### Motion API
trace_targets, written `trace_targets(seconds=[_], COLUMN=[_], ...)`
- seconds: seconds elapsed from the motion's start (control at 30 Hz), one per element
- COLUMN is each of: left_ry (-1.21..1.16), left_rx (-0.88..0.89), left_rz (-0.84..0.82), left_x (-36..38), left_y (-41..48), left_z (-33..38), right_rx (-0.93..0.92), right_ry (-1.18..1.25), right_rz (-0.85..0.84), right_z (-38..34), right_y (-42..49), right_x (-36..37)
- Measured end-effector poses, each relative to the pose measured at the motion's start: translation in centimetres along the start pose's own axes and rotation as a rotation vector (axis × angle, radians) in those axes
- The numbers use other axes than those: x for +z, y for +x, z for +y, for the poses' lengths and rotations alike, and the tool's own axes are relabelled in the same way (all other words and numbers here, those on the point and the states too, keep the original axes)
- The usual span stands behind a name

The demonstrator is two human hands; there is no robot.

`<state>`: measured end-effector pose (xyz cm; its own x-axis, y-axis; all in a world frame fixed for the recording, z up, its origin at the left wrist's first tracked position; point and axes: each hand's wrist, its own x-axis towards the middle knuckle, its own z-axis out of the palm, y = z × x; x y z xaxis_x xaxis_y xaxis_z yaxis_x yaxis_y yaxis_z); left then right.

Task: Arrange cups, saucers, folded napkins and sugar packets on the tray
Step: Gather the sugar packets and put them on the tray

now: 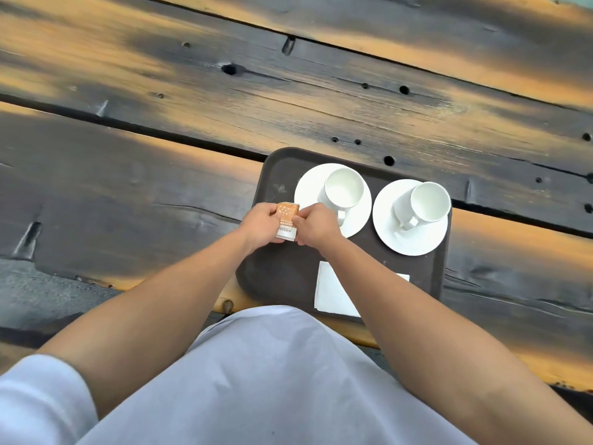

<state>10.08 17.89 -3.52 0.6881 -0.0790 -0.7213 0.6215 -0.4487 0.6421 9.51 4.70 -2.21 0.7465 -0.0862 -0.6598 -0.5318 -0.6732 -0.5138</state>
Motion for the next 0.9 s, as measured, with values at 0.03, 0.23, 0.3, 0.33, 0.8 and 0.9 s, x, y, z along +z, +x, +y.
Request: trace_targets(seconds=[0.03, 0.23, 0.3, 0.33, 0.8, 0.9], left_ry=[-0.002, 0.060, 0.129, 0.163, 0.367, 0.390], left_rx=[0.004, -0.020, -0.014, -0.008, -0.071, -0.080], left_rz=[0.000, 0.077, 0.108, 0.122, 0.204, 0.211], left_x=[-0.3, -2.7, -3.2, -3.4, -4.4, -4.4], left_y=[0.4, 4.5, 6.0, 6.5, 9.5, 9.3], left_z=[0.0, 0.8, 1.1, 1.5, 2.7, 2.9], right_rx=[0.010, 0.141, 0.187, 0.205, 0.272, 0.247], right_ry=[0.007, 0.127, 0.153, 0.157, -0.103, -0.110], right_rz=[0.014, 0.060, 0.077, 0.086, 0.092, 0.085], right_z=[-0.3, -3.3, -4.0, -4.2, -5.9, -5.8], right_y=[0.3, 2.8, 3.8, 4.3, 7.1, 6.8], right_x=[0.0, 0.3, 0.4, 0.4, 1.1, 1.1])
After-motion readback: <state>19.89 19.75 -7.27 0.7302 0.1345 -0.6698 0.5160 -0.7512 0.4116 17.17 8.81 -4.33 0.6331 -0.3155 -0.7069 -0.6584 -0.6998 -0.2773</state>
